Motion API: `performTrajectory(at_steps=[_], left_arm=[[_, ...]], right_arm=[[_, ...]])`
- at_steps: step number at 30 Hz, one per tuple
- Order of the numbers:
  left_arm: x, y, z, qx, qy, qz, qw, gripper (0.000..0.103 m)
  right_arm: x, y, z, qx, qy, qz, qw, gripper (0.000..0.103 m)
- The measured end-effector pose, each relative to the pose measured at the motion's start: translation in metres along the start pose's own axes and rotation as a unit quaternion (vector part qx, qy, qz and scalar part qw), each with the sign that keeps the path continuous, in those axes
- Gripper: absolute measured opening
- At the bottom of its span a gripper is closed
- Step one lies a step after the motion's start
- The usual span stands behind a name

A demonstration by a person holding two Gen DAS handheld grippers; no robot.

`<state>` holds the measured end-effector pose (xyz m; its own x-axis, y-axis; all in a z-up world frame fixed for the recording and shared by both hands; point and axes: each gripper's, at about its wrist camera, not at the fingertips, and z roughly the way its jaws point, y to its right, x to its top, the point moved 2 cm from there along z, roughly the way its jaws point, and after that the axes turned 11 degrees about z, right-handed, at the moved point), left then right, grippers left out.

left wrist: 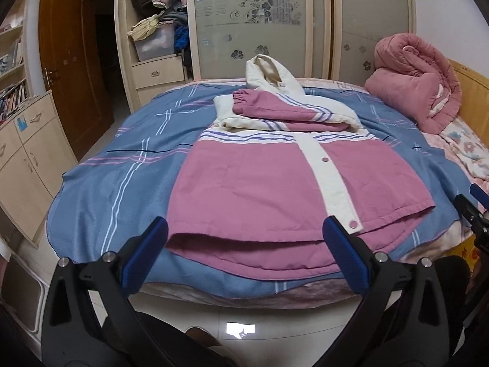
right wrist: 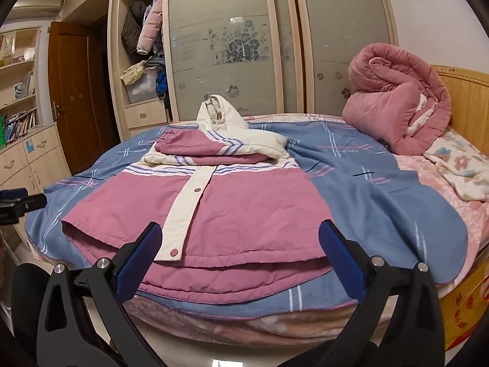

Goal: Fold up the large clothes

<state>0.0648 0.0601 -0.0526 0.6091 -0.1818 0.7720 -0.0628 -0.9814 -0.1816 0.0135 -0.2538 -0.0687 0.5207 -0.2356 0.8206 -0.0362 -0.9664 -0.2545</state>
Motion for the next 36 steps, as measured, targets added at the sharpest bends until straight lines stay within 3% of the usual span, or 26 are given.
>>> performTrajectory(at_steps=[28,36], left_arm=[[0.000,0.007,-0.018,-0.025,0.010,-0.002,0.9996,0.101],[0.030,0.011,0.000,-0.050,0.027,0.006,0.9983,0.101]], right_arm=[[0.003,-0.011,-0.021,0.005,0.007,-0.015,1.000,0.102],[0.021,-0.026,0.002,0.005,-0.006,-0.037,0.999,0.102]])
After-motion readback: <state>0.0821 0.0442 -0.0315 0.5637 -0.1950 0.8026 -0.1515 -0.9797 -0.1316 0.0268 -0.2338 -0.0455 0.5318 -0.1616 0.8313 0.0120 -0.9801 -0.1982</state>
